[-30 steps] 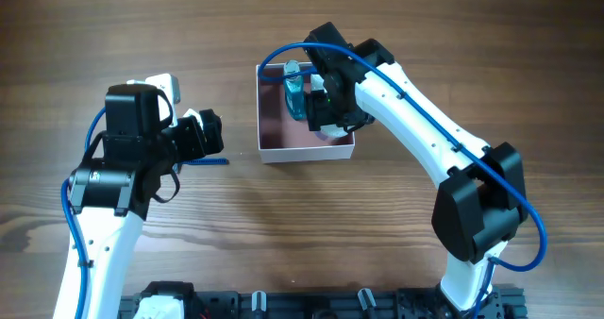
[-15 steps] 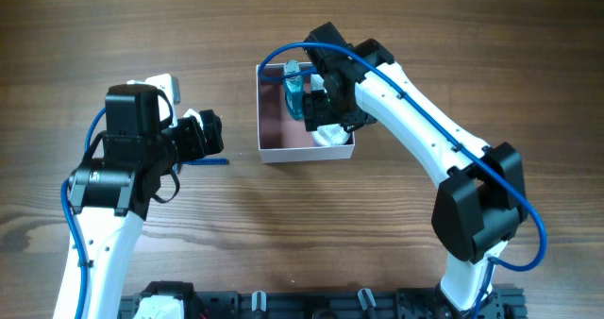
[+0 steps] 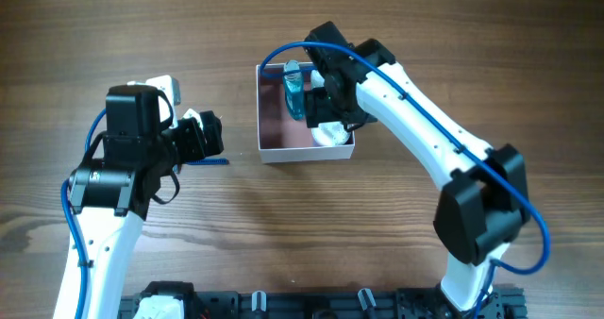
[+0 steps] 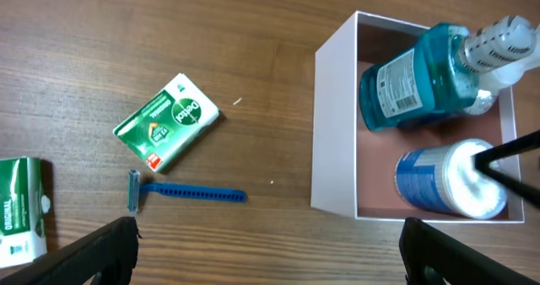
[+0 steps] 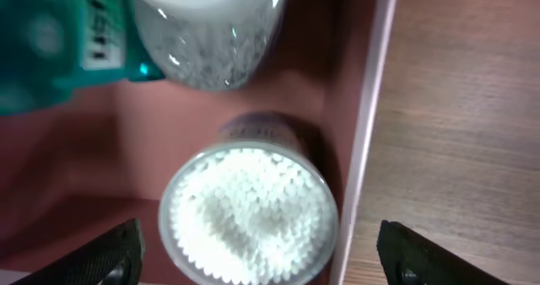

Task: Pack container
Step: 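Carry the tub into the box's front-right corner and release, then retract the right arm and reach the left gripper to the Dettol soap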

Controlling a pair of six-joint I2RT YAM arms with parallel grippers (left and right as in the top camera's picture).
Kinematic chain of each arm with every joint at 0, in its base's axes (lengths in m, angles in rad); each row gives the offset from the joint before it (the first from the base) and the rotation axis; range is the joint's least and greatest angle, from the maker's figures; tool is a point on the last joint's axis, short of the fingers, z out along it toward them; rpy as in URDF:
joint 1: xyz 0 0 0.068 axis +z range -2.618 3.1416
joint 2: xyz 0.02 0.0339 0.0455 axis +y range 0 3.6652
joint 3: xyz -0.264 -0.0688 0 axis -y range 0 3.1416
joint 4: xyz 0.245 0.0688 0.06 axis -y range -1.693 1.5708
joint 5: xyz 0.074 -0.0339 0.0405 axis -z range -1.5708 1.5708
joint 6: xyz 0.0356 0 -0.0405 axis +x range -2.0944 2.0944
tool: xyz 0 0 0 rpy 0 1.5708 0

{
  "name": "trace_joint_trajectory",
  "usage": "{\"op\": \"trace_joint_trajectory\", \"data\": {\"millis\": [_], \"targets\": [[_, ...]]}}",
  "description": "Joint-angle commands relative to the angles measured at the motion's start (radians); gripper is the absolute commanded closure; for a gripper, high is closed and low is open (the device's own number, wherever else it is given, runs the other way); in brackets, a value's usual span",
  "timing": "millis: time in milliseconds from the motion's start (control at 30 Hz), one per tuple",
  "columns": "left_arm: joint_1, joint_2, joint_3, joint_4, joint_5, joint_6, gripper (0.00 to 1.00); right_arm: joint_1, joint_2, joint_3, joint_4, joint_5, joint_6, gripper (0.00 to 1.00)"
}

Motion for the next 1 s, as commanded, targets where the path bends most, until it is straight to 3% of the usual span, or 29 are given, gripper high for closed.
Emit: {"op": "trace_joint_trajectory", "data": {"millis": [0,67,167,333,567,767,967], "targets": [[-0.006,-0.002,0.017,-0.004,0.012,-0.009,0.0,0.005,-0.219,0.006,0.007,0.102,-0.021,0.08],[-0.006,-0.002,0.017,-0.004,0.012,-0.009,0.0,-0.005,-0.315,0.005,0.007,0.135,-0.029,0.0],[-0.006,-0.002,0.017,-0.015,0.012,0.006,0.0,-0.071,-0.44,0.005,0.005,0.149,0.004,0.0],[-0.006,0.013,0.038,-0.047,0.01,0.043,0.0,-0.301,-0.558,0.005,-0.078,0.114,0.196,0.0],[0.032,0.27,0.292,-0.194,-0.102,0.193,0.0,-0.581,-0.569,-0.012,-0.184,-0.036,0.219,0.0],[0.076,0.487,0.325,-0.14,-0.177,0.29,0.0,-0.624,-0.566,-0.168,-0.146,-0.084,0.175,0.0],[0.081,0.661,0.325,-0.103,-0.184,0.479,0.0,-0.624,-0.566,-0.33,-0.073,-0.109,0.149,0.0]]}}
